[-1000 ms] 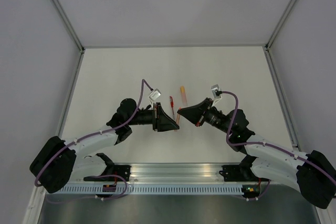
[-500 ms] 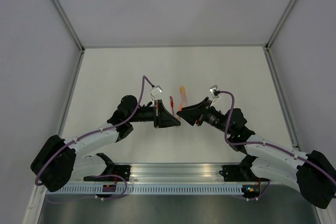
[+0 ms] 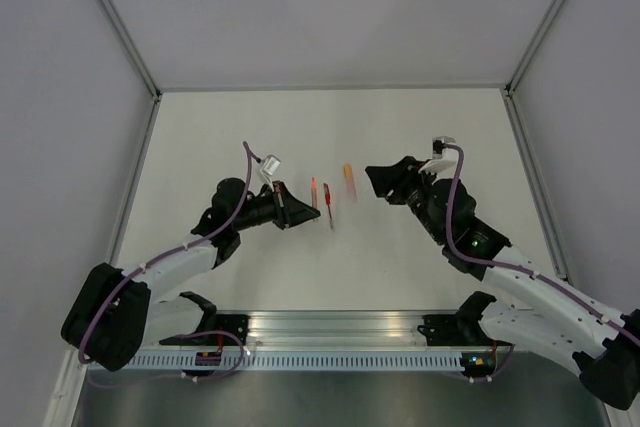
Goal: Insert the pens into the pen caps
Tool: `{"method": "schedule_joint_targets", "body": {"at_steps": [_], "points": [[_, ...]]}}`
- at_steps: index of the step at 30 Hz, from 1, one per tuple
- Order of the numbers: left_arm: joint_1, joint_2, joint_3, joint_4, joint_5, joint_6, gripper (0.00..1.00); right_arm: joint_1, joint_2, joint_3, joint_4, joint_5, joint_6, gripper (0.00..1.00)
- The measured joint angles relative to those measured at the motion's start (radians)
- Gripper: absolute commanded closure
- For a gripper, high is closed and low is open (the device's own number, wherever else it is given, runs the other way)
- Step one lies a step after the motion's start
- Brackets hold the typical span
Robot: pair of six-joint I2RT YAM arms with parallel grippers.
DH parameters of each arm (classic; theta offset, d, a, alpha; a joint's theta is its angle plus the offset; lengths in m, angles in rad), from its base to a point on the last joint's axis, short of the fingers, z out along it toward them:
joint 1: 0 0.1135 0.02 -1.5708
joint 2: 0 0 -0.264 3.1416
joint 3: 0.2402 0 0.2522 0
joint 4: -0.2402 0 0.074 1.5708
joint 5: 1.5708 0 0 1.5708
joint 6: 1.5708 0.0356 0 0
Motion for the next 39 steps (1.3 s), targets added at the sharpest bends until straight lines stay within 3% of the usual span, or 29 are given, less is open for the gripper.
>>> {"method": "schedule_joint_targets", "body": {"at_steps": [5, 9, 13, 19, 20, 21, 22, 27, 33, 39], "points": [[0.002, -0.025, -0.040, -0.069, -0.124, 0.032, 0.98, -0.031, 0.208, 0.198, -0.231, 0.280, 0.060, 0.49], [0.002, -0.074, -0.048, -0.100, -0.185, 0.055, 0.98, -0.084, 0.460, 0.340, -0.362, 0.303, 0.038, 0.49], [0.003, -0.174, -0.063, -0.142, -0.266, 0.080, 0.98, -0.138, 0.608, 0.423, -0.389, 0.164, -0.207, 0.48], [0.003, -0.356, -0.088, -0.199, -0.365, 0.103, 0.98, -0.198, 0.611, 0.472, -0.389, -0.151, -0.749, 0.40], [0.003, -0.386, -0.093, -0.209, -0.381, 0.106, 0.98, -0.205, 0.616, 0.490, -0.412, -0.172, -0.830, 0.11], [0.003, -0.413, -0.097, -0.218, -0.393, 0.108, 0.98, -0.209, 0.625, 0.510, -0.433, -0.181, -0.882, 0.02], [0.003, -0.436, -0.100, -0.227, -0.409, 0.111, 0.98, -0.217, 0.639, 0.536, -0.455, -0.193, -0.952, 0.02], [0.003, -0.497, -0.110, -0.256, -0.458, 0.114, 0.98, -0.308, 0.679, 0.586, -0.570, -0.263, -1.293, 0.30], [0.003, -0.487, -0.115, -0.278, -0.482, 0.115, 0.98, -0.401, 0.724, 0.586, -0.701, -0.360, -1.623, 0.41], [0.003, -0.482, -0.115, -0.290, -0.493, 0.115, 0.98, -0.465, 0.850, 0.688, -0.875, -0.469, -1.802, 0.56]]}}
